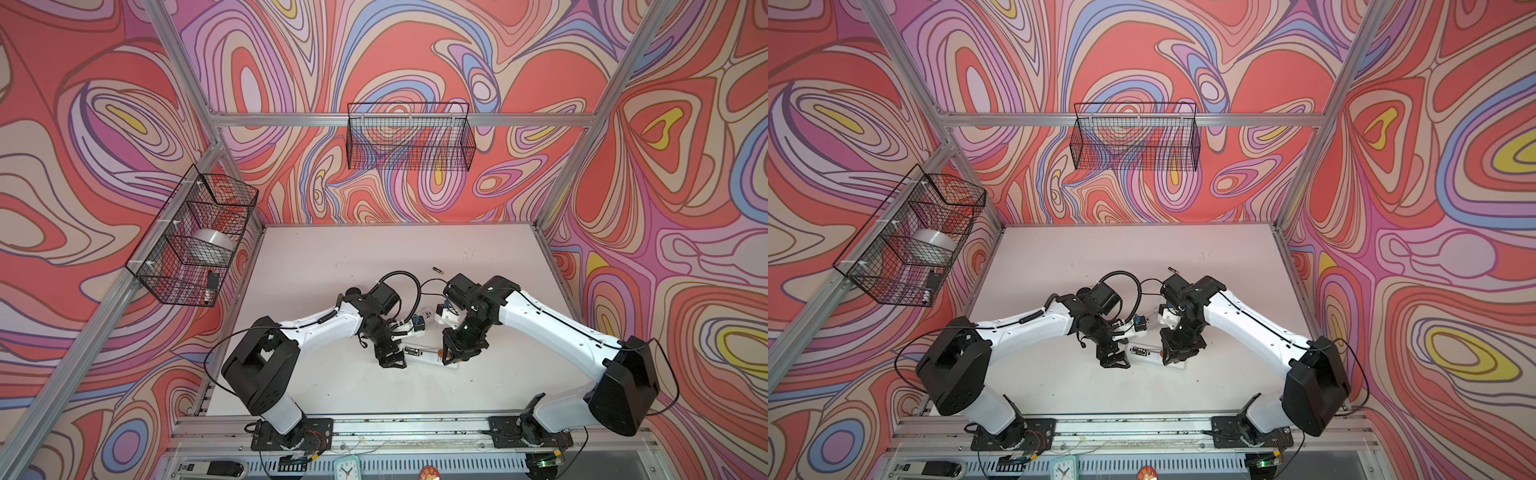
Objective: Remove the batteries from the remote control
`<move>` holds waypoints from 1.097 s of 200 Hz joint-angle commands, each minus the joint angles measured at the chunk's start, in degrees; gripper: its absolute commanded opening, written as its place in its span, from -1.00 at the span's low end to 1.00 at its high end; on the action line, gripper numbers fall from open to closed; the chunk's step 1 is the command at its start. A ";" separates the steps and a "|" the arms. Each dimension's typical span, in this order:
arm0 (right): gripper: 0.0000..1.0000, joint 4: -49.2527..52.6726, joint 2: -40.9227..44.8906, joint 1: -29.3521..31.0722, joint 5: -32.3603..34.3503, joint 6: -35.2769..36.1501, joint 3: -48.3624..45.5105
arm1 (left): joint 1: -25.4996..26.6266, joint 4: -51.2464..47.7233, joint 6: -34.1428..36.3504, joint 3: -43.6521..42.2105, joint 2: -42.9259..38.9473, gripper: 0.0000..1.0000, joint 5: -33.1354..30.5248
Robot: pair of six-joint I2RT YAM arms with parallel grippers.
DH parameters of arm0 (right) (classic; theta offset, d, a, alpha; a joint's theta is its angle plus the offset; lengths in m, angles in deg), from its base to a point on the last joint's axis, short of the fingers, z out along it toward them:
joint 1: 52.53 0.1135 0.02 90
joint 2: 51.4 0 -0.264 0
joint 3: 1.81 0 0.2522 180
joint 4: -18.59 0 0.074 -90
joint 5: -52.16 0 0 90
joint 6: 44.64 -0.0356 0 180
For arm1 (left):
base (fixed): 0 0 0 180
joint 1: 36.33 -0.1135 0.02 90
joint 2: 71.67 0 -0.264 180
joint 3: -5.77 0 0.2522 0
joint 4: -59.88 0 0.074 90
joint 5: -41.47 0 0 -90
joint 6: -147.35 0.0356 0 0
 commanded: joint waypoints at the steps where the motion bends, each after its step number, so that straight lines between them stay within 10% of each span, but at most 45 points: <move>1: -1.00 1.75 0.26 -1.54 0.25 1.14 0.02 | 1.54 -3.04 3.56 2.08 2.18 0.62 -1.84; 145: -1.00 1.46 5.12 -1.94 -2.03 -2.19 -4.90 | 4.68 -2.37 3.84 8.55 11.50 0.61 -6.02; 219: -1.00 2.22 5.86 -3.11 -1.83 -0.98 -3.47 | 7.11 -4.54 1.72 9.32 13.51 0.08 -6.39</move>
